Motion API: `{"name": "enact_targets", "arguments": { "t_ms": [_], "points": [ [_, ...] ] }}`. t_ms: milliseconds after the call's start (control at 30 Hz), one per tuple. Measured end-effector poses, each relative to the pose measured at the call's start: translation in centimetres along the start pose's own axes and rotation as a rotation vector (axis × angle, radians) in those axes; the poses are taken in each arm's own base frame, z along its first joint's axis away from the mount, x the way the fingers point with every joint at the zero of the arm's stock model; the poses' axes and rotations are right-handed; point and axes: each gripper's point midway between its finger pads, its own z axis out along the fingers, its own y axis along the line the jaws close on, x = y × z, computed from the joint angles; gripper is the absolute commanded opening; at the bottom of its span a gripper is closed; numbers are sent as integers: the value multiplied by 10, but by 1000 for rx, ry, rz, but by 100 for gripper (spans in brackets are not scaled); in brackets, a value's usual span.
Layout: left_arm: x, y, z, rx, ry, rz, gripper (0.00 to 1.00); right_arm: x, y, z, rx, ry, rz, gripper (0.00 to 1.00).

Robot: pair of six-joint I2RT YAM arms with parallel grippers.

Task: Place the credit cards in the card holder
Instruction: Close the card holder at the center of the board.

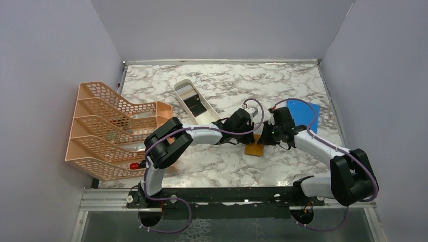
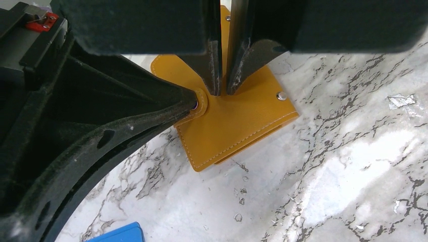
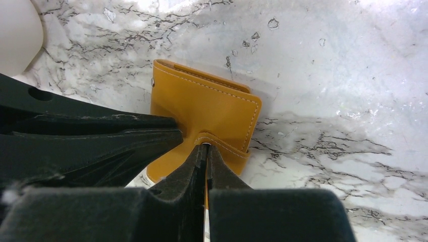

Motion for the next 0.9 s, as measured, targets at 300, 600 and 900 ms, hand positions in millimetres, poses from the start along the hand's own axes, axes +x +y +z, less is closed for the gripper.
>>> {"name": "enact_targets", "arguments": {
  "t_ms": [300,600,900],
  "points": [
    [0,0,0,6,-11,-14,12,2,0,3,64,22,-19,4],
    [1,0,-1,13,-22,-20,12,4,0,6,107,30,22,3],
    [1,4,-2,31,-48,-50,12,9,0,9,148,-4,96,1]
  ]
}}
